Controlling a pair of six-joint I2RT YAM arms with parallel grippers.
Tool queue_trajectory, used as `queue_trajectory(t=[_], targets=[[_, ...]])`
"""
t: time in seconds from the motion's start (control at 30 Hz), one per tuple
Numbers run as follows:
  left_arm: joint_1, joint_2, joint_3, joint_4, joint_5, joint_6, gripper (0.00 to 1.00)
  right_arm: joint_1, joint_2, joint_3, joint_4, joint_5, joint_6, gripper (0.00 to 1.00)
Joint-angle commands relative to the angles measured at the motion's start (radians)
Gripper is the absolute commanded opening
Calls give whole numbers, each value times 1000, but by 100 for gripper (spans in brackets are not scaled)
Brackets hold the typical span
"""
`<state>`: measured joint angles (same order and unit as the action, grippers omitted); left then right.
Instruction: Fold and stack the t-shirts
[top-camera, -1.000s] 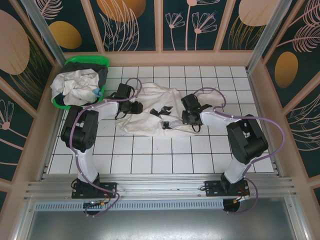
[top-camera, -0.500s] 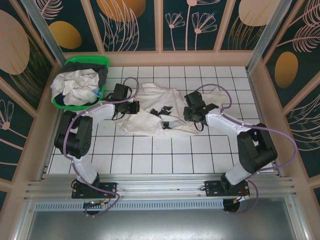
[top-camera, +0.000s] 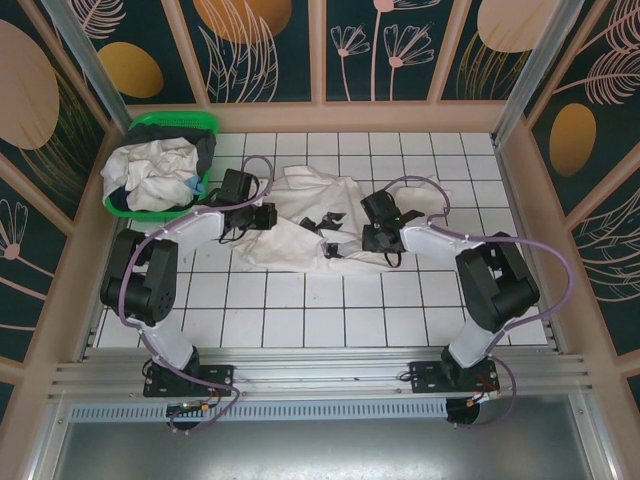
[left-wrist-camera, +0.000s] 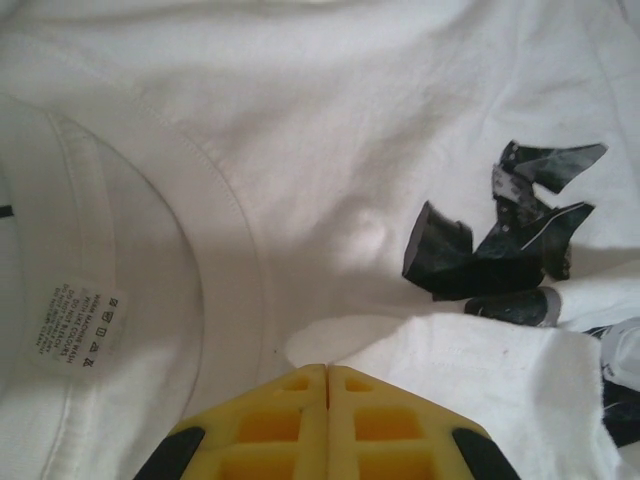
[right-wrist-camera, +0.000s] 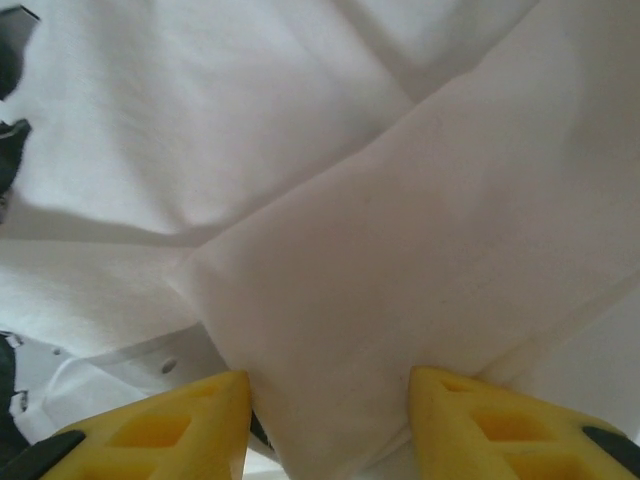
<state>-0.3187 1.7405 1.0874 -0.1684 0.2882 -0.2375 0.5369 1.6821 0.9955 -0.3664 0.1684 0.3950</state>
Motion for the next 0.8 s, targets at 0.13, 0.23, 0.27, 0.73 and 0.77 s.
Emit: queue_trajectory(t=[0.13,0.23,0.27,0.73,0.77], targets=[[8,-86,-9,-13,11,-17,0,3,34,19,-35,54,-16,25],[9,-106,-11,-16,6,-20,0,3,23,22,-47,67,-15,13],[10,-116,-12,-16,4,-19,0,3,14,23,-51,74,-15,9],[10,-408,-35,-33,-61,-38,0,-9,-317,18,-132,90,-44,0],[10,-444,-37,-35,-74,-38,0,-11,-348,22,-149,101,-43,0]])
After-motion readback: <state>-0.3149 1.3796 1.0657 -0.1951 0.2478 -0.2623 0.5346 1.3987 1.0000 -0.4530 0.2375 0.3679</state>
